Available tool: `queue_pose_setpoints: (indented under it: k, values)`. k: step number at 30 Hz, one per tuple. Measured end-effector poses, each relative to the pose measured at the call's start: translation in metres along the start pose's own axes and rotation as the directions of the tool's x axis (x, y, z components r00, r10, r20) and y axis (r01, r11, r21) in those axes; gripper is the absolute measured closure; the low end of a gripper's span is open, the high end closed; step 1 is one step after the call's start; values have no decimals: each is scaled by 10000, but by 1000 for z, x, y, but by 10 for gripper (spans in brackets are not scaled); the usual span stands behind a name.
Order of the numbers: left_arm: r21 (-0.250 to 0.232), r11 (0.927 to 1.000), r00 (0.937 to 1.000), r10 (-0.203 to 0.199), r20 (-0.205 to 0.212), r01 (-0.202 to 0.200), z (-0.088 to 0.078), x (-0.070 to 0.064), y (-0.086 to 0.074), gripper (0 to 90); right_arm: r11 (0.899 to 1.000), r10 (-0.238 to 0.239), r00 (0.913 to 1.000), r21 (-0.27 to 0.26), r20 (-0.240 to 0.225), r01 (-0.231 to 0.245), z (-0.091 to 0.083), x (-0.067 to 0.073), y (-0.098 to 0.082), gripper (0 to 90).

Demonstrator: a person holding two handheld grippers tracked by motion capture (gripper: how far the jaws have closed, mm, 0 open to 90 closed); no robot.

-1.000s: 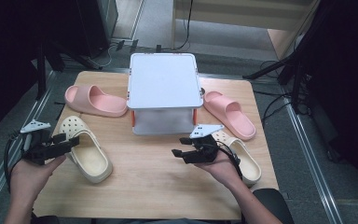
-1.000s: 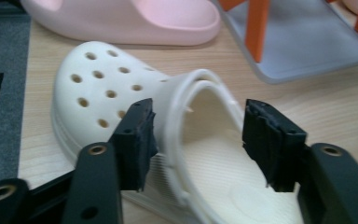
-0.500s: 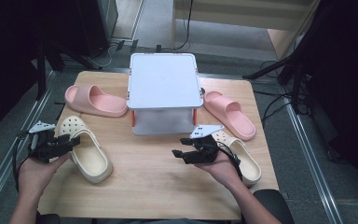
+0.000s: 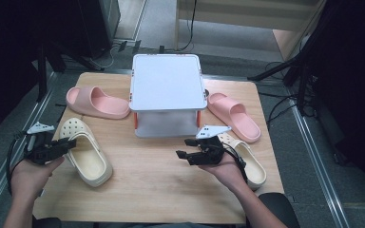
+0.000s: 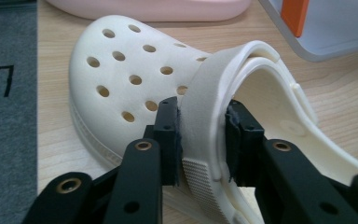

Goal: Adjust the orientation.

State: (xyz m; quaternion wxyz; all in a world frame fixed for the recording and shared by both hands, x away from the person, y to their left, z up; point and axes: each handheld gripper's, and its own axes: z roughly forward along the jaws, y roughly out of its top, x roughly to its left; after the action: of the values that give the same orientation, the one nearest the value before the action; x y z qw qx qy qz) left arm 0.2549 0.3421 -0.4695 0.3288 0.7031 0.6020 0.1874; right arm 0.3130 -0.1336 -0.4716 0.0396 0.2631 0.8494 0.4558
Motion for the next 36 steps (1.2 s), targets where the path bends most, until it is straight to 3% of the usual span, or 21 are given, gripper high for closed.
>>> queue_pose_setpoints:
  k: [2,8,10,12,14,15,17,18,19,22,25,26,27,31,36]
  values:
    - [-52,10000,9999,43,-115,-44,-6,0,4,760,10000,9,10000,5,6,-9,0,0,0,429]
    - [-670,9976,9996,-124,271,141,-26,-2,12,782,10000,30,10000,-22,42,-30,0,-1,0,430]
    - [-714,9971,9988,277,404,-248,-34,-13,18,781,10000,82,10000,-21,28,-82,0,-2,0,429]
    - [-716,9969,9981,373,491,-338,-35,-17,20,780,9999,124,9999,-16,42,-124,0,-2,0,429]
    - [-657,9972,9942,411,992,-347,-36,-24,23,779,9998,173,9999,-18,1,-173,0,-1,0,429]
    - [-598,9976,9893,427,1395,-346,-36,-30,25,779,9999,96,10000,-36,20,-95,0,-1,0,429]
    - [-568,9975,9863,494,1573,-409,-36,-33,26,778,10000,84,10000,-37,28,-83,0,0,0,429]
    - [-521,9970,9795,661,1902,-572,-36,-42,28,777,9999,109,9999,-44,42,-109,0,-1,0,429]
    - [-521,9970,9795,661,1902,-572,-36,-42,28,776,9999,109,9999,-44,42,-109,0,-1,0,429]
    - [-411,9951,9680,967,2314,-896,-32,-56,31,775,9999,106,9999,-25,118,-106,-1,-2,0,431]
    - [-182,9910,9485,1319,2880,-1323,-25,-77,36,774,9999,101,9999,-62,132,-100,-2,-2,0,432]
    - [-182,9910,9485,1319,2880,-1323,-25,-77,36,774,9999,105,9998,-68,147,-104,-3,-2,0,432]
    - [-87,9885,9372,1459,3170,-1509,-20,-86,40,774,9999,127,9998,-66,144,-126,-3,-2,0,432]
    - [-29,9812,9155,1813,3591,-1931,-12,-105,48,773,9999,144,9998,-70,153,-142,-4,-2,-1,434]
    - [32,9661,8805,2339,4122,-2582,0,-131,58,772,9998,205,9996,-56,174,-204,-5,-3,-1,435]
